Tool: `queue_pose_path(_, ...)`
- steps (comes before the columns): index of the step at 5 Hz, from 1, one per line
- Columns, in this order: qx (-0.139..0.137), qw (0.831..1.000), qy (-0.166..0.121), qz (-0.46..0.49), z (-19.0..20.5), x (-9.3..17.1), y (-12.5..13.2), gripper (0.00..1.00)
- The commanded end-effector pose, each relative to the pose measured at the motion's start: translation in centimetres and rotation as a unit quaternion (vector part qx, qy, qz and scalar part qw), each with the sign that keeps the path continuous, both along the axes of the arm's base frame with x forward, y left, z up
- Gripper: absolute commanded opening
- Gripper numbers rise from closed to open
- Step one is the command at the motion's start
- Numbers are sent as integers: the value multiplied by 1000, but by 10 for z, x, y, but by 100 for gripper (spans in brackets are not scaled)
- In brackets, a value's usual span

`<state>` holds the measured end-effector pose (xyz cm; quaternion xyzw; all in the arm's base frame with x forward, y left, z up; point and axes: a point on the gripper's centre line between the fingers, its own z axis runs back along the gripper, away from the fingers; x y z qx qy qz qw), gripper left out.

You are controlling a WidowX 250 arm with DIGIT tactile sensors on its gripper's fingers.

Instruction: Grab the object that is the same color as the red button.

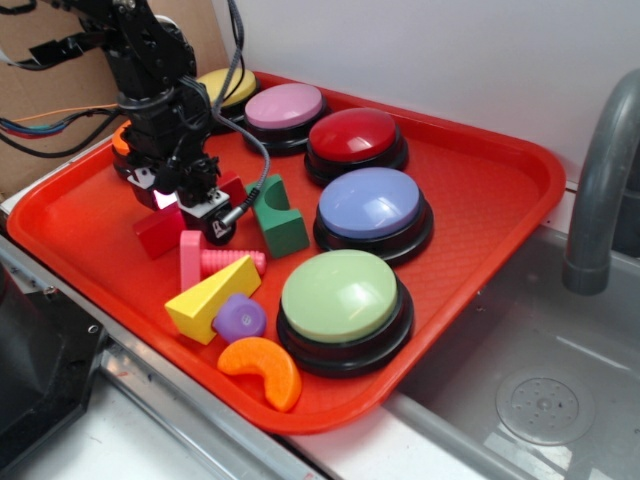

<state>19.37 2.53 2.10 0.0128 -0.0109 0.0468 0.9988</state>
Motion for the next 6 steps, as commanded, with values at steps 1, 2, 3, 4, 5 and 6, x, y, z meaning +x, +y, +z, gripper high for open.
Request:
queue_pose_path(1, 7, 1000, 11, -6, 13, 2, -2, 0)
queue_pose_path(2, 20, 1000, 4, 7, 23, 8, 1, 0)
queue_pose_path(3, 36, 999, 7, 17, 70, 12, 3, 0)
queue_pose_path(4, 22, 999, -25, 19, 118, 10, 8, 0)
queue_pose_path(5, 14, 999, -48, 13, 159, 8, 15, 0)
queue_pose_path(6, 22, 996, -80, 16, 172, 10, 22, 0)
